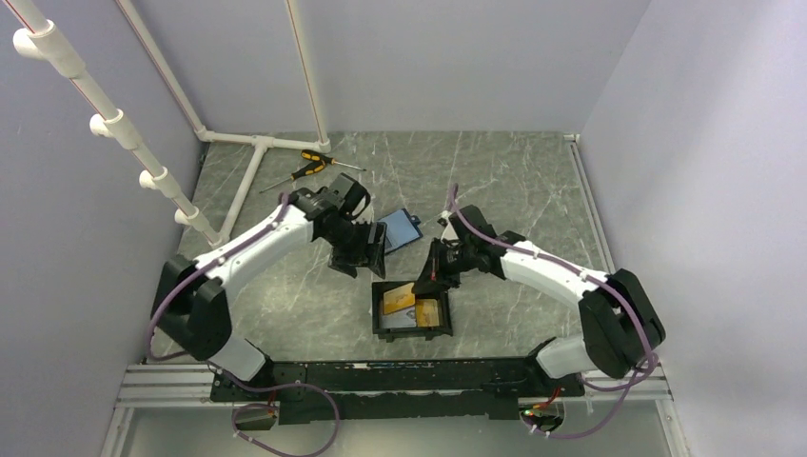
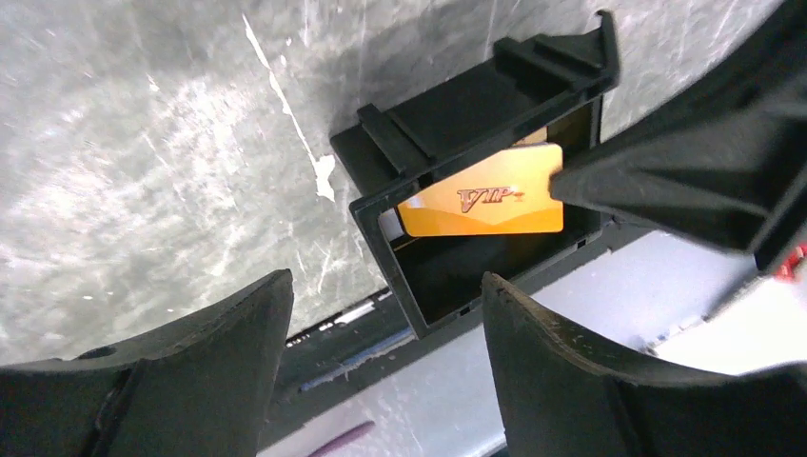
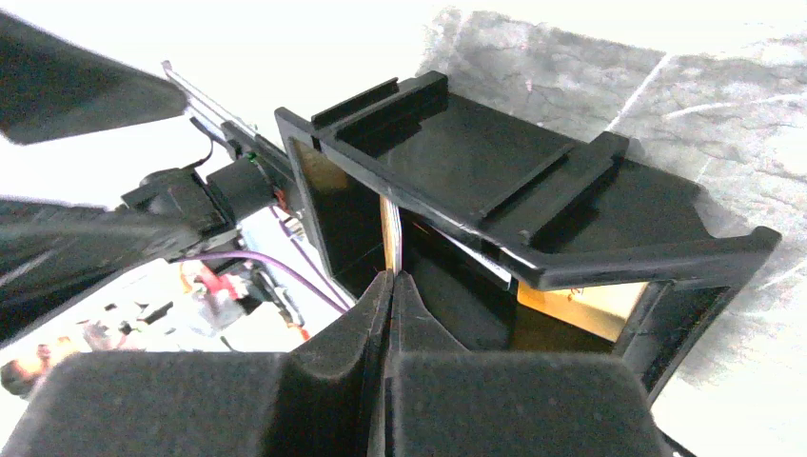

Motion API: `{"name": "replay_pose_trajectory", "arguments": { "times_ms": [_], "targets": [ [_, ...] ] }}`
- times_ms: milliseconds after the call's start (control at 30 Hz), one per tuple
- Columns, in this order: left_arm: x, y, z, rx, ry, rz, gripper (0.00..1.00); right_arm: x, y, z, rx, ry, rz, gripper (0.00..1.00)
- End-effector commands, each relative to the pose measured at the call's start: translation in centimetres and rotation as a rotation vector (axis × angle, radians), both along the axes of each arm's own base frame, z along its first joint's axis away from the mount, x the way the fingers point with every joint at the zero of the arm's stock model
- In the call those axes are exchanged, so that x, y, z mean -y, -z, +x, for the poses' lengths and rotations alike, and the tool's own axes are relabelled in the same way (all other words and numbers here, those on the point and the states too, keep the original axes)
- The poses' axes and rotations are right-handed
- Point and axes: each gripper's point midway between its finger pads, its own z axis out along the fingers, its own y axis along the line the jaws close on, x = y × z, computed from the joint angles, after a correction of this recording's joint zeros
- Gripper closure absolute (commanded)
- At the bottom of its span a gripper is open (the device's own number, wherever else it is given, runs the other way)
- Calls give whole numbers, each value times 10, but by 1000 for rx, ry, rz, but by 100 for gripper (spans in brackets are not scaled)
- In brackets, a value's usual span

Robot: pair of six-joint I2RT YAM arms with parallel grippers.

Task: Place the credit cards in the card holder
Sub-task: Pick up the credit card from the storage box.

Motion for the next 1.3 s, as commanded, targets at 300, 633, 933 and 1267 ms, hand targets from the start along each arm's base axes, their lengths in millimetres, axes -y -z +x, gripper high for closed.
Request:
{"name": "replay_pose_trajectory", "arguments": {
  "times_ms": [300,633,933,1267],
  "targets": [
    [40,-51,-9,512,348,-104,20,4,-20,-20,-489,48,98,100],
    [65,-31,-34,541,549,-27,20,21,-45,-19,-669,212,91,100],
    [92,-30,-63,537,657,-83,19,31,-52,-17,-770,354,87,100],
    [85,-20,-53,523,558,24,38,30,-59,-14,-756,355,87,100]
  ]
}}
